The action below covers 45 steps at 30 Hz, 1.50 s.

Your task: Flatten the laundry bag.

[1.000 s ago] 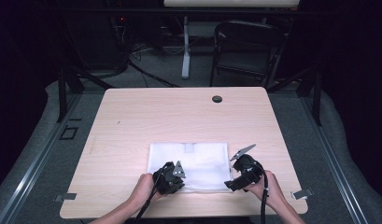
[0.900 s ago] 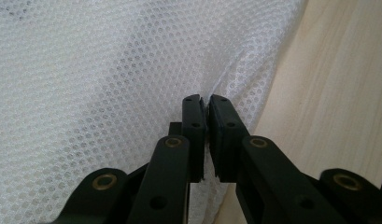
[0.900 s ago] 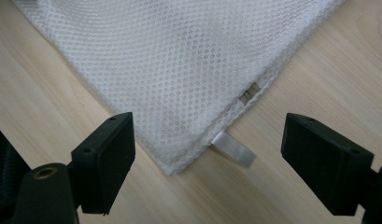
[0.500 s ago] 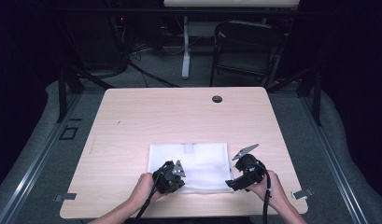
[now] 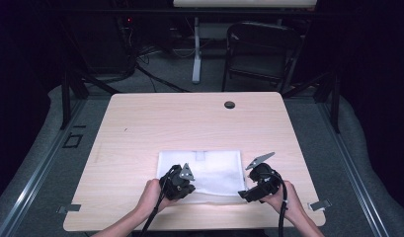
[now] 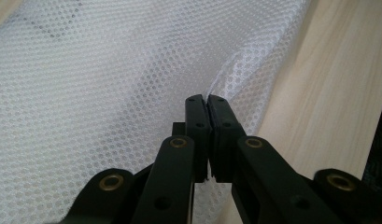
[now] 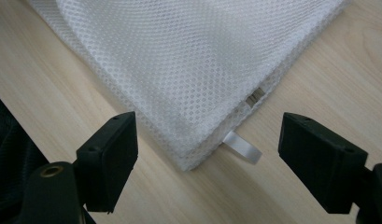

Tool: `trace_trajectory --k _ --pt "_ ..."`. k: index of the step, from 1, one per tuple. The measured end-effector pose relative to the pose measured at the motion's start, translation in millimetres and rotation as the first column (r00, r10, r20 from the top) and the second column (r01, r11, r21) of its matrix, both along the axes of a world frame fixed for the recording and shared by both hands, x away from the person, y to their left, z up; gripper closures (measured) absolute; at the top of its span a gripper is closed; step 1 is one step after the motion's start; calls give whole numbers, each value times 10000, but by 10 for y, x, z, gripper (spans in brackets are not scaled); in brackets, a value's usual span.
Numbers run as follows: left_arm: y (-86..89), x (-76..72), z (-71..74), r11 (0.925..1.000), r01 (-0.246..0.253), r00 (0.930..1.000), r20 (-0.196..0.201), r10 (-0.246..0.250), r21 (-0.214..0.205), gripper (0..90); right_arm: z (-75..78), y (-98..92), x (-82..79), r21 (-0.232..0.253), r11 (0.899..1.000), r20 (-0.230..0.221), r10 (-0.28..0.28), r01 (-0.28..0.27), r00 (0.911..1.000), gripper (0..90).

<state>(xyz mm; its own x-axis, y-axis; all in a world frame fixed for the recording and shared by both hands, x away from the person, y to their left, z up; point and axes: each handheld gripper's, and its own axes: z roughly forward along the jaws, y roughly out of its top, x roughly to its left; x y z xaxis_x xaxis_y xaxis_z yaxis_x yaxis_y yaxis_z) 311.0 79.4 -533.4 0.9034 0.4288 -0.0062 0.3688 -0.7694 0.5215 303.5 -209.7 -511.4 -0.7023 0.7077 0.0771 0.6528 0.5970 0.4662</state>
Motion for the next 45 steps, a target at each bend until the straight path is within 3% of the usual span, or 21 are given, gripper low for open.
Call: trace_trajectory --k 12,20,29,38,39,45 --pt "2 50 85 9980 -517 9985 133 522 -357 880 76 38 -82 337 9993 256 182 -190 9995 242" --pt "4 61 103 9967 -679 9975 168 687 -443 880 117 118 -147 452 9976 505 496 -519 9975 338" --pt "-33 75 116 9954 -768 9968 186 780 -568 882 110 225 -197 325 9944 521 985 -1003 9938 397" --pt "-50 116 106 9951 -800 9968 0 802 -580 882 98 272 -200 355 9921 502 1185 -1204 9917 553" --pt "-59 118 110 9944 -852 9963 7 854 -623 882 103 303 -217 306 9913 623 1260 -1281 9901 611" --pt "-65 132 128 9929 -989 9951 19 993 -656 883 72 408 -234 164 9880 766 1518 -1535 9854 751"
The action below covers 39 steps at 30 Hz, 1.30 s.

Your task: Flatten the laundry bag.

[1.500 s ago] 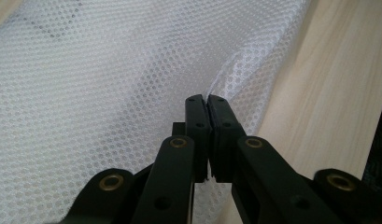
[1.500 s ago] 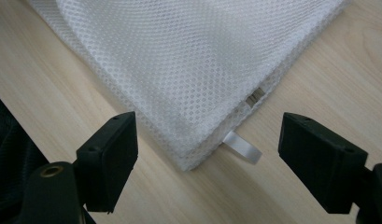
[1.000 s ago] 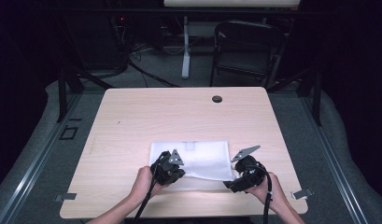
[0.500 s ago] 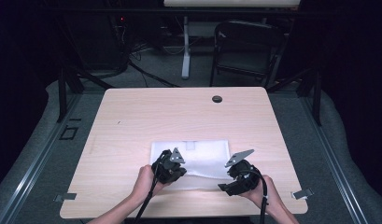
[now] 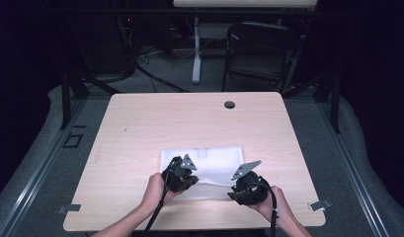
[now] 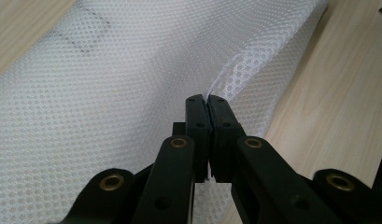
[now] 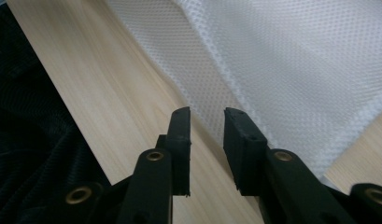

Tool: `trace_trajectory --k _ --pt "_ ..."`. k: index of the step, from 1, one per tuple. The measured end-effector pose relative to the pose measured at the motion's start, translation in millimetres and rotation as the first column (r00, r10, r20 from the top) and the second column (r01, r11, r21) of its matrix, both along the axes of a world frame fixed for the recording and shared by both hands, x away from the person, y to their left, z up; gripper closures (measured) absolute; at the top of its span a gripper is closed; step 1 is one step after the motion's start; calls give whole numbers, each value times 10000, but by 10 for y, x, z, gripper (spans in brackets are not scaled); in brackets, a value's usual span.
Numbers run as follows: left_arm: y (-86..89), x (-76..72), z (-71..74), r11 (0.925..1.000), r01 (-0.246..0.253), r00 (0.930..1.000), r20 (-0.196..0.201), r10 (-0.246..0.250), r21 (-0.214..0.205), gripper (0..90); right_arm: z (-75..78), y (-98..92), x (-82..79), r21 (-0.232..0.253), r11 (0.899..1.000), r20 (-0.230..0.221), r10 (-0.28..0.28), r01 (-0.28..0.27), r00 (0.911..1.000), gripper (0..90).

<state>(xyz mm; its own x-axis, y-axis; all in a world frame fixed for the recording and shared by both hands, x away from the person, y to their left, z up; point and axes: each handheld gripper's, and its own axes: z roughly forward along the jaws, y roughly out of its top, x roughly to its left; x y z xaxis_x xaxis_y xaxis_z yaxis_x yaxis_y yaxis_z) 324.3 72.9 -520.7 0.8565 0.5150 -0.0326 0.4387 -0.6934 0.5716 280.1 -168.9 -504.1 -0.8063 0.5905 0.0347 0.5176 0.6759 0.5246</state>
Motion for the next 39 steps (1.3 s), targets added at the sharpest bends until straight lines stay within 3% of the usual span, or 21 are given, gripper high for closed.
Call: trace_trajectory --k 5,10,12,17,22,23,30,39 --pt "15 13 17 10000 -49 10000 -1 49 -71 883 -55 119 -15 32 9994 178 332 -333 9993 814" --pt "28 21 37 9998 -106 9999 41 107 -170 883 -153 275 23 -317 9972 281 681 -672 9973 900" --pt "44 35 50 9998 -133 9999 77 135 -144 883 -225 378 49 -454 9969 643 674 -646 9957 900" --pt "55 52 45 9994 -238 9997 49 239 -244 884 -381 550 131 -892 9925 998 919 -830 9908 900" --pt "70 50 84 9992 -270 9995 151 275 -302 884 -483 621 138 -1192 9874 790 1136 -1038 9904 900" --pt "75 52 92 9990 -297 9994 144 302 -327 884 -532 616 141 -1437 9836 662 1195 -1091 9906 900" --pt "133 104 199 9968 -477 9985 243 493 -642 885 -537 592 151 -1418 9837 637 1208 -1109 9906 900" --pt "147 217 307 9961 -656 9967 445 683 -597 887 -537 579 160 -1253 9859 387 1169 -1113 9924 900"
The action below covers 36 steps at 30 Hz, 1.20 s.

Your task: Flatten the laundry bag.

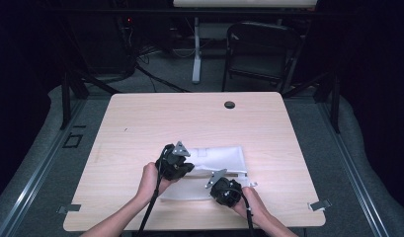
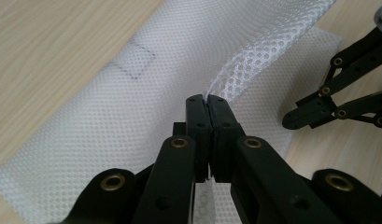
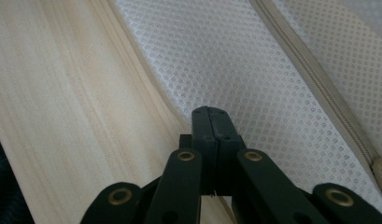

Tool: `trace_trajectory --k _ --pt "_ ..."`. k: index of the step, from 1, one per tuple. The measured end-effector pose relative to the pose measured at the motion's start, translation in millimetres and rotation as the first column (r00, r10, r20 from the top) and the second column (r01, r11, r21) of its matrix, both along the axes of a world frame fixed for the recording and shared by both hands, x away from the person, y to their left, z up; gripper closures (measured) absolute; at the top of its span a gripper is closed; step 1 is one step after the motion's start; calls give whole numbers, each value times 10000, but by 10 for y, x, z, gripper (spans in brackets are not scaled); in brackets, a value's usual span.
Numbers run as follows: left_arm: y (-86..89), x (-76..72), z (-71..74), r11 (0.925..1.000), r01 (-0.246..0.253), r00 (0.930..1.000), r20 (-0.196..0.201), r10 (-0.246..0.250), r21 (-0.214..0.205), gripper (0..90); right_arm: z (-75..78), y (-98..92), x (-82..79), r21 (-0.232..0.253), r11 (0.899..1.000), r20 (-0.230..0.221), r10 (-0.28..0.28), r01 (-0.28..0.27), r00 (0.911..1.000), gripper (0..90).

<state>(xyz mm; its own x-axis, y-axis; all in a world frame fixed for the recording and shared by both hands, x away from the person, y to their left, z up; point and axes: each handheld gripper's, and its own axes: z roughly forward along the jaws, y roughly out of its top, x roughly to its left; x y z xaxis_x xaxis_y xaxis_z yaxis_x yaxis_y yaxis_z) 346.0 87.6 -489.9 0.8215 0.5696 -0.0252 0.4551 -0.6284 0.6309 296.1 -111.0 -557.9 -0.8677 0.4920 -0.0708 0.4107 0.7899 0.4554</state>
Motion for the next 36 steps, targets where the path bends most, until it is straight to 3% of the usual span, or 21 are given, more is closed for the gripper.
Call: trace_trajectory --k 7,14,17,26,29,36 --pt "-25 140 136 9993 26 9997 246 -36 386 887 11 -12 7 15 10000 -339 50 -50 9994 900" --pt "-69 248 297 9989 -91 9982 603 63 459 888 16 -23 12 62 9999 -585 134 -131 9982 900" --pt "-112 291 364 9987 -117 9969 786 78 499 888 29 -18 1 -144 9997 -639 184 -193 9978 900" --pt "-93 386 392 9983 -243 9966 805 199 538 888 40 -29 -10 -157 9992 -1014 354 -372 9942 900" --pt "-80 412 430 9970 -273 9951 963 202 728 888 42 -32 -18 -166 9989 -1120 412 -433 9929 900" --pt "-59 521 530 9954 -592 9921 1146 504 749 889 52 -25 -96 -232 9982 -1479 515 -555 9877 900"
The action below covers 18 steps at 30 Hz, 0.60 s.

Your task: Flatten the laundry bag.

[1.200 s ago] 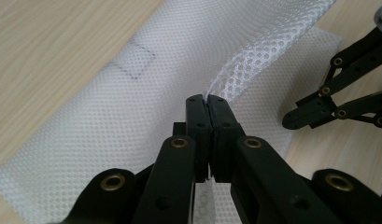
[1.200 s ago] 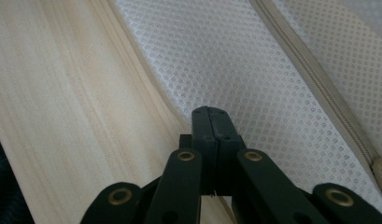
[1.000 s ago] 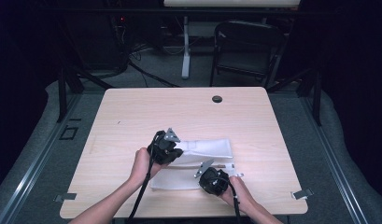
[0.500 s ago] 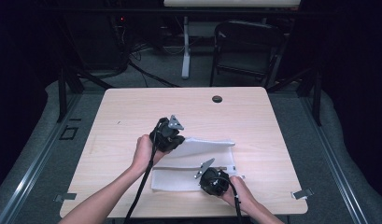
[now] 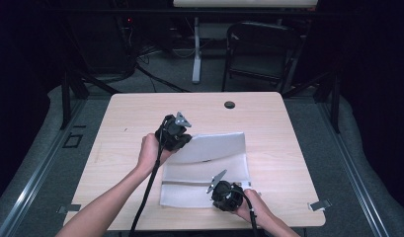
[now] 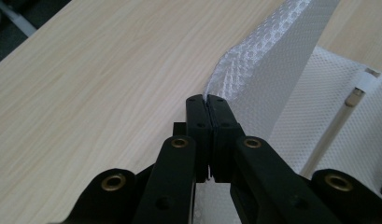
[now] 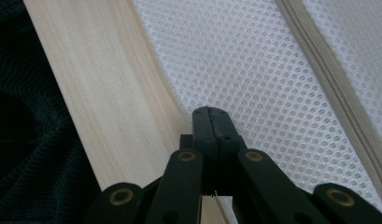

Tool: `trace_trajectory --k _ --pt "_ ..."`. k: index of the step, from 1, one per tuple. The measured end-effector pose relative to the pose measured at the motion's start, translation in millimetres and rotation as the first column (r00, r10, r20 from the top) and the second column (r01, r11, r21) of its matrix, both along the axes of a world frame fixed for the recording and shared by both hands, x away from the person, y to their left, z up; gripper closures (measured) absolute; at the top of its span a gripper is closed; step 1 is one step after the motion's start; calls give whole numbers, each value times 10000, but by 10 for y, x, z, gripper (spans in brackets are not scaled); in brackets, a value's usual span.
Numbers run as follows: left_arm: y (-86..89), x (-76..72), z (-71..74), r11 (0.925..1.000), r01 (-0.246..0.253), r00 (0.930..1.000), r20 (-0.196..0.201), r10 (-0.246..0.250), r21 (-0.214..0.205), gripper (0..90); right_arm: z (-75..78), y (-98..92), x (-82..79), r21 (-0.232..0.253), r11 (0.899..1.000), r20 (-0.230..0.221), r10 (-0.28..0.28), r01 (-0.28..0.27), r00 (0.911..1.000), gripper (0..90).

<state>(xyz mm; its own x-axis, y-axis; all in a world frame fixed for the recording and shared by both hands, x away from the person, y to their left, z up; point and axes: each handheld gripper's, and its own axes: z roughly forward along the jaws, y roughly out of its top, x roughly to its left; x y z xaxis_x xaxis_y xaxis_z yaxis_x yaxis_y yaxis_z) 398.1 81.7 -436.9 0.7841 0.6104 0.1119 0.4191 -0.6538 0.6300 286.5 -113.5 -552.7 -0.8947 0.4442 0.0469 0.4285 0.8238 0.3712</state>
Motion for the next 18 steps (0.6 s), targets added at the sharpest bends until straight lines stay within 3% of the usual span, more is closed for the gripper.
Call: trace_trajectory --k 4,10,18 --pt "-31 75 42 9999 -156 9998 131 155 15 889 -2 -11 -23 57 10000 -149 78 -77 9999 900" --pt "-121 184 60 9984 -246 9989 419 225 511 889 3 -17 -58 24 9998 -230 178 -178 9996 900" --pt "-185 317 56 9966 -450 9978 520 414 694 890 12 -25 -65 45 9999 -452 134 -132 9989 900"
